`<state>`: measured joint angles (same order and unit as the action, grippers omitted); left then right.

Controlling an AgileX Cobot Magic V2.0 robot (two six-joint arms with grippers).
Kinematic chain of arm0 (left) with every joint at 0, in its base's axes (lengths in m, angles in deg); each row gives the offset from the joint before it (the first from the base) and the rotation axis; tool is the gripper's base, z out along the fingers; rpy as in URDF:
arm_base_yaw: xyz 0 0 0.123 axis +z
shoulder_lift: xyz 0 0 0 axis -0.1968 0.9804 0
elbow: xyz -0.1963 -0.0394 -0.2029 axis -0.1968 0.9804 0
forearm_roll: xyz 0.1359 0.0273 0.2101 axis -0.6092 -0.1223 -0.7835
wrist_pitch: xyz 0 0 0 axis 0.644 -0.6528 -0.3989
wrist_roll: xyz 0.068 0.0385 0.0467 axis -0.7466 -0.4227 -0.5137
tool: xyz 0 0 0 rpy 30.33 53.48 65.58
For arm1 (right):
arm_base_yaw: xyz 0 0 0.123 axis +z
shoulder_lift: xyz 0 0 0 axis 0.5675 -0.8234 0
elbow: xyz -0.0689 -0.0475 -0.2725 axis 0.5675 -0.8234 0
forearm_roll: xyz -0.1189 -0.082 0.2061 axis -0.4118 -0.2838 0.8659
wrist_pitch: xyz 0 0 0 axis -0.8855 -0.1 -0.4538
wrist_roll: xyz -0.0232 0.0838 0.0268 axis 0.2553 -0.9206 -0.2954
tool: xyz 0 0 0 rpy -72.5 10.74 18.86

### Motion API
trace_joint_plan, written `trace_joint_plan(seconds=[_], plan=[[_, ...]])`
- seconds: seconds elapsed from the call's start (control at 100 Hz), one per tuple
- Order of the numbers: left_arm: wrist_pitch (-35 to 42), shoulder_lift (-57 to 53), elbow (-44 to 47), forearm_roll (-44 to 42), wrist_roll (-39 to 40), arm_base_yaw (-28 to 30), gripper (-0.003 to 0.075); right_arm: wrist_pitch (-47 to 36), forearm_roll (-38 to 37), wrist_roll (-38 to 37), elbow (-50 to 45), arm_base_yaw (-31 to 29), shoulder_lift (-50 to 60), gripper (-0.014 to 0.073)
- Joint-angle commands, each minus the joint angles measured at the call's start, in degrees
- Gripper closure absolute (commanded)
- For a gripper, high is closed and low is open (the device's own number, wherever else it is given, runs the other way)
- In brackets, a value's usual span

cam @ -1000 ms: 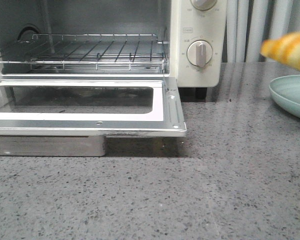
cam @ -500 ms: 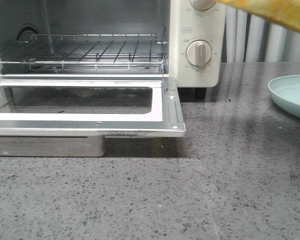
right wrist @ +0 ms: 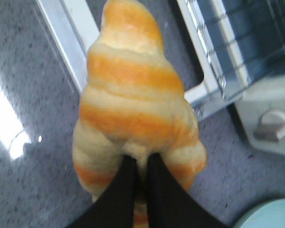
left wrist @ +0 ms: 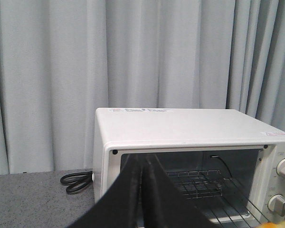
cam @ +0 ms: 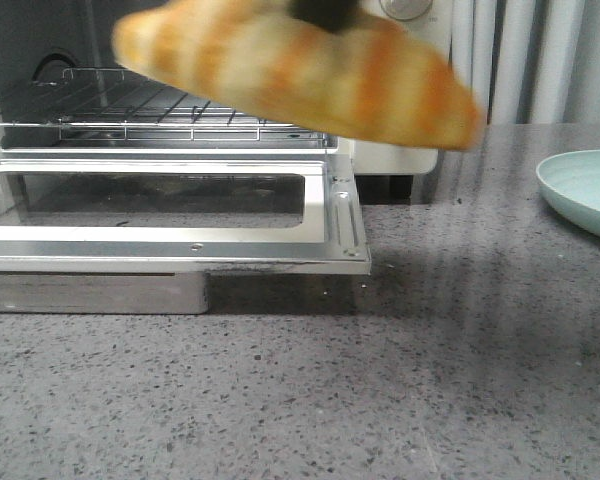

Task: Put bread in oven
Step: 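Carry the held bread roll with the right gripper into the open oven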

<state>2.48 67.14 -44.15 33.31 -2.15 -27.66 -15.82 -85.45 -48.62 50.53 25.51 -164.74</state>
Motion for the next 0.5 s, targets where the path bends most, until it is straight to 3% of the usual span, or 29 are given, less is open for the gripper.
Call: trace_joint_plan(seconds=[0.0,0.25,0.49], plan=[[4.43,0.79,-1.94,0.49,0.64,0.23,0.0742,-4.16,-4.98,0.64,5.81,0.18,-1.01,0.0662],[2.88,0.79,-1.94,1.6,0.64,0.23,0.0741,-6.1,-12.87,0.64,14.55,0.05,-9.22,0.0662],[2.45,0.79,-1.94,1.6,0.64,0.23,0.0741,-9.71,-22.47,-0.92,16.42,-0.27,-14.19,0.0662]])
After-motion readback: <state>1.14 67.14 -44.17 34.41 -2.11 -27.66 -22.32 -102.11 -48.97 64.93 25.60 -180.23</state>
